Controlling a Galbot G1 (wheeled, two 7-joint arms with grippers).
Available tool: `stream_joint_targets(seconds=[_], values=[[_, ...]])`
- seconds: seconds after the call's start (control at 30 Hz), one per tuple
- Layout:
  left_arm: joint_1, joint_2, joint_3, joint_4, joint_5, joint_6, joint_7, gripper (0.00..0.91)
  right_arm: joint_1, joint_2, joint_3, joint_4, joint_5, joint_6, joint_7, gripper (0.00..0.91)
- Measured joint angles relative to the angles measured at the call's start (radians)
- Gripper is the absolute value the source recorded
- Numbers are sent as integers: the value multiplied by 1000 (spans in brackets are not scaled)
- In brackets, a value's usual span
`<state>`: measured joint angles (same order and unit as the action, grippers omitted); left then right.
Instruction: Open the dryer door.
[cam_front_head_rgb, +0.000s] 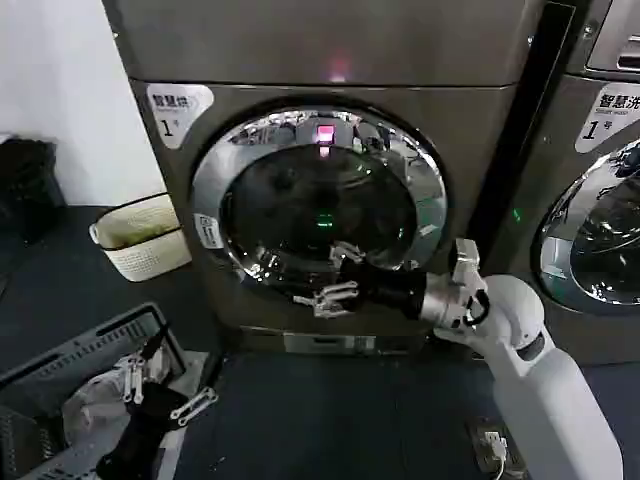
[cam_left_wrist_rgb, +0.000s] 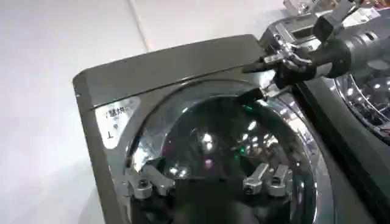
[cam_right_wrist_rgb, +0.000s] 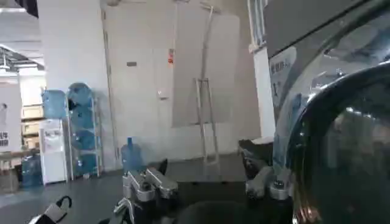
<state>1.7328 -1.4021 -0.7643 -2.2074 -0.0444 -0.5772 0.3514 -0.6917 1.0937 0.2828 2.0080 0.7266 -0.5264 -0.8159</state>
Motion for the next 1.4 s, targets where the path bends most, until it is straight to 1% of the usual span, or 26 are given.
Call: stream_joint_targets(seconds=[0.03, 0.07, 0.17, 0.3, 0.53, 0.67, 0.77, 0.97, 1.23, 1.4], values=[[-1, 0, 0, 0, 0, 0, 0, 907, -2, -2, -4, -5, -42, 22, -12, 907], [-1, 0, 0, 0, 0, 0, 0, 907, -4, -2, -7, -11, -69, 38, -12, 907], [0, 0, -1, -3, 0, 0, 0, 907, -14, 6, -4, -37, -108, 98, 21, 907], [5, 0, -3, -6, 0, 0, 0, 907, -26, 14, -1, -69, -139, 150, 69, 907], [3, -2, -4, -11, 0, 0, 0, 907, -37, 12, -28, -111, -148, 230, 189, 907], [5, -3, -5, -11, 0, -1, -1, 907, -26, 7, -57, -132, -118, 260, 254, 907], [5, -4, -7, -14, 0, -1, -1, 907, -3, 2, -90, -153, -105, 269, 283, 907], [6, -5, -21, -15, -4, -3, -1, 907, 59, 10, -161, -211, -105, 286, 328, 907], [10, -8, -36, -25, -8, -4, -1, 907, 137, 33, -257, -276, -108, 344, 454, 907], [15, -9, -41, -30, -9, -4, 0, 907, 161, 47, -301, -296, -109, 353, 487, 907]])
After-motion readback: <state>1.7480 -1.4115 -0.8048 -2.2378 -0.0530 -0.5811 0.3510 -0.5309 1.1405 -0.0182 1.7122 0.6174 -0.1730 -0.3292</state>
